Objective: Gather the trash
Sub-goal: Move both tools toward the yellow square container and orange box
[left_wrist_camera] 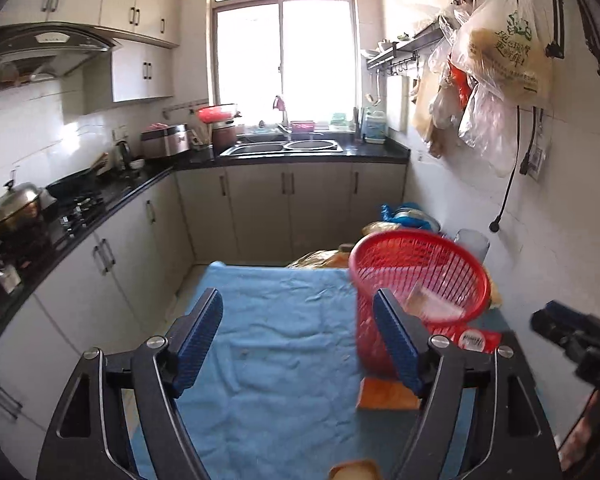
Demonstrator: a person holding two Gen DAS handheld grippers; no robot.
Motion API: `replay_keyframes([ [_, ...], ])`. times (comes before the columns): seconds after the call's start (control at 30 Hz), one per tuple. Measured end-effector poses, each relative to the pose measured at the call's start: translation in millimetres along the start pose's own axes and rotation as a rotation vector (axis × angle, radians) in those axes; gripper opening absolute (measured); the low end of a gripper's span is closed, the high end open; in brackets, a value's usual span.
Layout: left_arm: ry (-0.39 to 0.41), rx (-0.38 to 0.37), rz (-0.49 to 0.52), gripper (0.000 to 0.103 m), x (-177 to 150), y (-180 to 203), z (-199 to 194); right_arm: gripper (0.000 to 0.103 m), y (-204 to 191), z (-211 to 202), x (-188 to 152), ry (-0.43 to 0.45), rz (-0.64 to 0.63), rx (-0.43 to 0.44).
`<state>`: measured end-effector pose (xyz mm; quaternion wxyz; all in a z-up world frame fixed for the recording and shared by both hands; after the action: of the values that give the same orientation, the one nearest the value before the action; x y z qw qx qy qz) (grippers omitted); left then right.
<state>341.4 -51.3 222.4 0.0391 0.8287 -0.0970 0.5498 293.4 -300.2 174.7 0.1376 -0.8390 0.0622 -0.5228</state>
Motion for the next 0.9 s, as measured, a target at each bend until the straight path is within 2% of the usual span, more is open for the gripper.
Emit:
replay_keyframes([
  [0.1, -0.007, 0.030, -0.001, 0.082, -23.3, -10.3, -19.5, 0.072, -6.5, -19.6, -15.6, -0.018, -0.004, 0.007],
  [0.33, -0.079, 0.076, -0.031, 0.082, -81.1, -28.6, -53.8, 0.073, -17.6, -56.8, -61.1, -0.097, -0.025, 0.013],
  [0.43, -0.088, 0.120, -0.036, 0.082, -102.1, -32.8, -64.0, 0.075, -18.7, -70.4, -82.4, -0.121, -0.041, 0.009],
  [0.63, -0.135, 0.148, -0.039, 0.082, -129.3, -37.8, -67.5, 0.075, -13.1, -86.1, -119.0, -0.160, -0.072, -0.029],
  [0.9, -0.190, 0.132, -0.033, 0.082, -146.3, -31.8, -53.7, 0.076, 13.5, -88.5, -136.5, -0.184, 0.001, -0.045],
])
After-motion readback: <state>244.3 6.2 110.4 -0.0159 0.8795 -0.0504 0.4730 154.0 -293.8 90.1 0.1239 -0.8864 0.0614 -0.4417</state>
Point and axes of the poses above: each gripper's, at about its wrist camera, not at the fingertips, and z roughly the way its jaws point, y to its right, x to its top, the point moved 1 cm from there along z, roughly the way its jaws point, and after that the axes turned 6 degrees about y, right-handed, at the moved point
